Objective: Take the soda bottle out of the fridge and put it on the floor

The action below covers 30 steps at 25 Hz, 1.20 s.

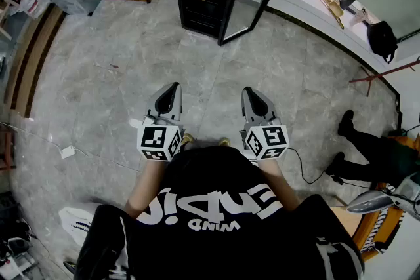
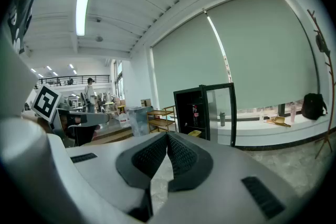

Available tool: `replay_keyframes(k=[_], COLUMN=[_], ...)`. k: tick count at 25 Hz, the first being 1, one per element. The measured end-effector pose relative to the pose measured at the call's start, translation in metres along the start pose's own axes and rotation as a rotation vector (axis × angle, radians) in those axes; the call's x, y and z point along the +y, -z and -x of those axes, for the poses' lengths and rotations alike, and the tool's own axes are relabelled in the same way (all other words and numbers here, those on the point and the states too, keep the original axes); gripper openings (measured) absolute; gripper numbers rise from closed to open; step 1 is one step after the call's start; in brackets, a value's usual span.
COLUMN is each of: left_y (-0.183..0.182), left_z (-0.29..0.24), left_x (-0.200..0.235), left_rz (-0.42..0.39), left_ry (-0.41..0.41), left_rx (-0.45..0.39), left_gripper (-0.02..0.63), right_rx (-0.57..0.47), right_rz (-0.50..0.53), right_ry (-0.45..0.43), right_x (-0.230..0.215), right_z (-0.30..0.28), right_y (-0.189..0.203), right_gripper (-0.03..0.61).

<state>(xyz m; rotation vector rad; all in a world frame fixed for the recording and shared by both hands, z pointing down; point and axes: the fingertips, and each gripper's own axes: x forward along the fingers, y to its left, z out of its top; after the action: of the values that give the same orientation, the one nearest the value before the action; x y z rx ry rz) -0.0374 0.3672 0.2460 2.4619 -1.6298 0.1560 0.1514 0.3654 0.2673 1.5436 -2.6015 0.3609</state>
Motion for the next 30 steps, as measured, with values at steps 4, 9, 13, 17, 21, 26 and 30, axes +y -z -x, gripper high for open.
replay_keyframes(k=[4, 9, 13, 17, 21, 26, 30], left_y=[0.003, -0.001, -0.002, -0.007, -0.008, -0.01, -0.018], left_z=[-0.007, -0.02, -0.024, -0.038, -0.053, -0.086, -0.126], left_x=[0.004, 0.019, 0.033, 0.048, 0.058, 0.063, 0.073], left_rz=[-0.009, 0.0, -0.013, -0.036, -0.031, -0.034, -0.031], left_ry=[0.027, 0.068, 0.098, 0.126, 0.144, 0.161, 0.161], left_rx=[0.013, 0.017, 0.006, -0.002, 0.009, 0.006, -0.008], left_gripper=[0.008, 0.008, 0.008, 0.008, 0.008, 0.008, 0.008], right_rx=[0.01, 0.01, -0.012, -0.019, -0.021, -0.03, -0.031], right_rz=[0.002, 0.008, 0.004, 0.001, -0.012, -0.009, -0.023], right_ry=[0.002, -0.009, 0.007, 0.054, 0.086, 0.095, 0.098], right_x=[0.003, 0.009, 0.018, 0.013, 0.005, -0.012, -0.037], right_z=[-0.007, -0.024, -0.03, -0.039, -0.05, -0.076, -0.109], right_y=[0.005, 0.003, 0.005, 0.005, 0.001, -0.002, -0.004], right_gripper=[0.025, 0.025, 0.025, 0.025, 0.025, 0.025, 0.025])
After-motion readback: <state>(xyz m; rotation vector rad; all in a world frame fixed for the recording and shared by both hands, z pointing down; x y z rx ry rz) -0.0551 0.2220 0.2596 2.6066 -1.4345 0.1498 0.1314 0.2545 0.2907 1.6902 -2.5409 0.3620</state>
